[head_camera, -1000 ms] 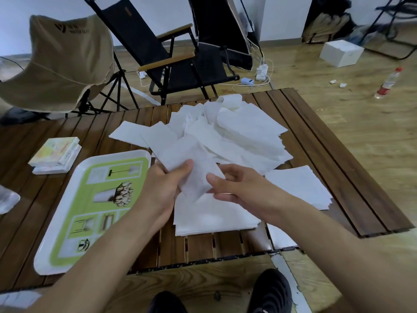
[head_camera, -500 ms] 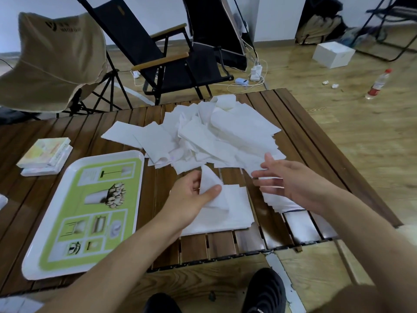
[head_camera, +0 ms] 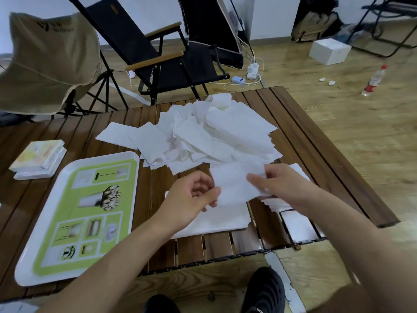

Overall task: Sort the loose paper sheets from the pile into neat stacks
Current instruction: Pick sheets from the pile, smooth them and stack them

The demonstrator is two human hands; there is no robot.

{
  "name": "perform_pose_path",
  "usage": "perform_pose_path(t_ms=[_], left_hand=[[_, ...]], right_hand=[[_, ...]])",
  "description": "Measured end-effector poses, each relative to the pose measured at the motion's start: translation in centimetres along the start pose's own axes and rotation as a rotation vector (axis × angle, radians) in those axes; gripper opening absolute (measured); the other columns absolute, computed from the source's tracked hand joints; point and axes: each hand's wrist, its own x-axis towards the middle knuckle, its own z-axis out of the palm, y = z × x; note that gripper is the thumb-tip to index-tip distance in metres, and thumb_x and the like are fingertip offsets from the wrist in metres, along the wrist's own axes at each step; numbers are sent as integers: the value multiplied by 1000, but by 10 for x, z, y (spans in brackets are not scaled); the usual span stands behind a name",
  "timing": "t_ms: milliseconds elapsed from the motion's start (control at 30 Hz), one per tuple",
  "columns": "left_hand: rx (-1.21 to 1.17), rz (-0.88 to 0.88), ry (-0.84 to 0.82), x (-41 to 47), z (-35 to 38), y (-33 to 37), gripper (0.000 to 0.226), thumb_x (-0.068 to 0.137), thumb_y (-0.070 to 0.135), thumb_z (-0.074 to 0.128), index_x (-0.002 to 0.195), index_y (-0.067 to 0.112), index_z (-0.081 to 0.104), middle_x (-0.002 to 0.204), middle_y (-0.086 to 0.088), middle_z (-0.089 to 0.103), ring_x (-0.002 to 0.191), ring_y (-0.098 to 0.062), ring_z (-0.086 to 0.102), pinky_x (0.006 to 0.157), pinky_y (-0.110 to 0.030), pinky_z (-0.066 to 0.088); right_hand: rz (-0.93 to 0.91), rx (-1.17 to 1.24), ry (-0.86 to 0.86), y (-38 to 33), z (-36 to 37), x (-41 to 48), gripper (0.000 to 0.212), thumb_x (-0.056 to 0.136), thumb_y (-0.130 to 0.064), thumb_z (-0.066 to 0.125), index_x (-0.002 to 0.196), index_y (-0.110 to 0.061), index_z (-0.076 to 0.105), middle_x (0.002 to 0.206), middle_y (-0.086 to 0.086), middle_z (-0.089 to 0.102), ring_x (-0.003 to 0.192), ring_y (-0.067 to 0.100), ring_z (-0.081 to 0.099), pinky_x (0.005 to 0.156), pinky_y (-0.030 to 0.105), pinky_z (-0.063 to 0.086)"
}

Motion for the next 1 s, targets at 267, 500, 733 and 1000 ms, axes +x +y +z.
perform_pose_path(t_ms=[267, 500, 733, 1000], left_hand=[[831, 69, 302, 32, -51, -47, 7, 93, 27, 69, 97, 27, 63, 94, 13, 63, 94, -13, 61, 78, -33, 50], [1012, 107, 327, 66, -73, -77, 40, 91, 23, 73, 128, 11, 61, 140, -9, 52, 126, -32, 53, 101, -45, 46], [925, 22, 420, 114, -99, -74, 48, 102, 35, 55, 142, 8, 49, 146, -12, 52, 133, -32, 49, 109, -45, 40], [822, 17, 542, 144, -117, -81, 42, 107, 31, 48, 72, 9, 57, 69, -8, 58, 79, -39, 62, 62, -38, 39]], right_hand=[[164, -258, 250, 42, -69, 15, 19, 95, -17, 70, 77, -11, 68, 72, 4, 65, 64, 20, 61, 61, 29, 50], [234, -688, 356, 45, -74, 28, 36, 89, -45, 71, 90, -12, 58, 81, 4, 63, 69, 21, 59, 59, 30, 43], [42, -668, 498, 19, -67, 14, 22, 93, -40, 66, 84, -22, 58, 82, -1, 62, 80, 24, 57, 66, 33, 42], [-152, -598, 393, -7, -21, 16, 12, 96, -37, 64, 101, -26, 66, 88, -14, 66, 84, 9, 63, 73, 29, 51]])
